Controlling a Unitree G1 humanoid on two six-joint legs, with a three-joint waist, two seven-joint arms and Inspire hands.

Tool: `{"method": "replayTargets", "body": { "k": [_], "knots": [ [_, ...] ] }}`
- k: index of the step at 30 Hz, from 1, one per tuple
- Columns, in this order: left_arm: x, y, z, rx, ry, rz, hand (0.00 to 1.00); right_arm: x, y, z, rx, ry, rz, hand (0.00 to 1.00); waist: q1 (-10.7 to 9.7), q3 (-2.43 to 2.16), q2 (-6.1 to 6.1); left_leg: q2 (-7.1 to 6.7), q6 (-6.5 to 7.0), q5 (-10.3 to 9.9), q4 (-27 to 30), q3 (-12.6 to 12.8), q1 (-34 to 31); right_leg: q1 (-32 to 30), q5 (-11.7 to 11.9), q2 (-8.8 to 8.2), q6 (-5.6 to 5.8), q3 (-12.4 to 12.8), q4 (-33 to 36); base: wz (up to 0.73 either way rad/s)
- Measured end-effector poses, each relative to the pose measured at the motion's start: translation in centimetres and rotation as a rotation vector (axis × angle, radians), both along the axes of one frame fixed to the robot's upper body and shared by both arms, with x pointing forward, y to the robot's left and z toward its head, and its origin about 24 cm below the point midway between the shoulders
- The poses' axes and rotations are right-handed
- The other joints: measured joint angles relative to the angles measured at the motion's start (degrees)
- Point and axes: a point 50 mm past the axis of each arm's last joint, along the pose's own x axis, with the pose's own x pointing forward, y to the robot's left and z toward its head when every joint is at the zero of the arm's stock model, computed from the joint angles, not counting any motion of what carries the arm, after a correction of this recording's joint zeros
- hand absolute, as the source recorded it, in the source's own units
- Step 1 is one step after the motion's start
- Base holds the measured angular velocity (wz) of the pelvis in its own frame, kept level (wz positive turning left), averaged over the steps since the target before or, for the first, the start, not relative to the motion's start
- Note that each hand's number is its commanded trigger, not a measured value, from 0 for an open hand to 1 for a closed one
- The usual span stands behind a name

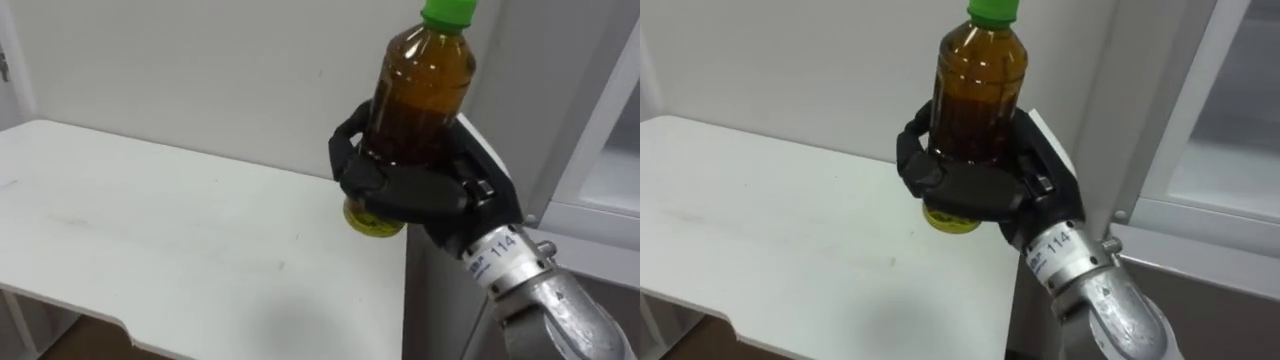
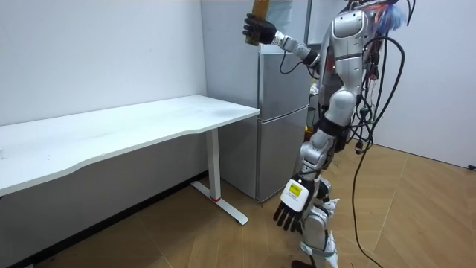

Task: Put the bottle in the upper fridge

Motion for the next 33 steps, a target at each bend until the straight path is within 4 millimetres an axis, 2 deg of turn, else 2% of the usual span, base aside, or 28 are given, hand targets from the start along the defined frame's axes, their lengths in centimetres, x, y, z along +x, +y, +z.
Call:
{"method": "replayTargets", "body": {
  "k": [5,13,19,23,27,33],
  "knots": [
    [-0.4,0.5,0.1,0.019,-0.02,0.027,0.0,-1.4,-1.6,1.0,-0.003,-0.071,-0.04,1.0,-0.6,0.14,-0.48,0.06,0.0,0.0,-0.9,0.7,0.8,0.2,0.0,0.25,0.0,1.1,0.0,-0.08],
    [-1.6,1.1,0.3,0.037,-0.04,0.115,0.0,-2.3,-3.4,0.8,0.021,-0.072,-0.127,1.0,-1.8,0.16,-0.8,0.12,0.0,0.0,-0.9,1.4,0.9,-0.1,0.0,0.47,0.0,2.0,0.0,-0.04],
    [-2.5,1.6,0.3,0.064,-0.032,0.174,0.0,-2.9,-5.6,2.3,0.056,-0.136,-0.235,1.0,-2.1,0.19,-0.71,0.5,-0.01,0.0,-1.0,2.1,0.9,-0.4,0.0,0.61,-0.01,2.7,0.1,-0.05],
    [-3.4,1.7,0.4,0.067,-0.024,0.194,0.0,-3.4,-6.9,3.1,0.102,-0.177,-0.268,1.0,-3.6,0.15,-0.55,0.43,-0.03,0.0,-1.0,2.9,1.2,-0.5,0.0,0.85,-0.04,2.9,0.1,-0.06],
    [-3.7,1.8,0.4,0.066,-0.035,0.199,0.0,-4.4,-8.0,2.9,0.108,-0.189,-0.314,1.0,-5.0,0.11,-0.45,0.6,-0.17,-0.1,-1.3,3.0,1.4,-0.4,0.0,1.03,-0.08,2.9,0.1,-0.03],
    [-3.8,1.8,0.5,0.069,-0.04,0.211,0.0,-5.2,-9.6,1.3,0.101,-0.127,-0.392,1.0,-6.6,0.01,-0.33,0.58,-0.17,-0.1,-1.8,4.3,1.8,-0.8,0.0,1.06,-0.11,3.8,0.7,-0.11]
  ]
}}
